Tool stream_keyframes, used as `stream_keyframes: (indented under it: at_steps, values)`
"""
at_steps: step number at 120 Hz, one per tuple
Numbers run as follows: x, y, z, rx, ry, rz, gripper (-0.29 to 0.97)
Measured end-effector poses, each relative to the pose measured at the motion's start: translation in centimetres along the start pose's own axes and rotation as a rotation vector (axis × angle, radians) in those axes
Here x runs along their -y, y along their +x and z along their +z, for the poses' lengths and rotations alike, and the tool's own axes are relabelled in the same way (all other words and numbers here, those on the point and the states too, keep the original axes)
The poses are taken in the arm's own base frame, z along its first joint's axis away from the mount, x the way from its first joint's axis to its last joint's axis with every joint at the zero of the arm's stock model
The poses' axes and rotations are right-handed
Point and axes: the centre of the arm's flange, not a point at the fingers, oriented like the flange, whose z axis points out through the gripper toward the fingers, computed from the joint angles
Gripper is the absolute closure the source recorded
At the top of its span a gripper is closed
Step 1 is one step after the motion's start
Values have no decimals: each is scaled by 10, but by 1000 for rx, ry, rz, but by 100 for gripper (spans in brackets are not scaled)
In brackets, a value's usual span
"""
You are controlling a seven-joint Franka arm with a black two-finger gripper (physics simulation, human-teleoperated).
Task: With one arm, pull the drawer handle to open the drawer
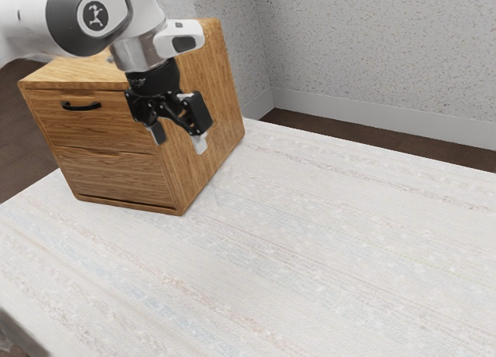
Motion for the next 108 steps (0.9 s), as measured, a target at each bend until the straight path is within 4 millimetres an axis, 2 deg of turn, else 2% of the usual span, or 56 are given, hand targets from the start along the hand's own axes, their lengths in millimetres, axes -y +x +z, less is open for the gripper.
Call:
stream_keyframes:
  at_steps: [5,10,32,108]
  values:
    - [12,-1,0,10,0,-17,0]
    - [15,-2,0,19,-1,-20,0]
    - [5,-5,2,48,-5,12,0]
    - [6,-7,4,67,-6,33,0]
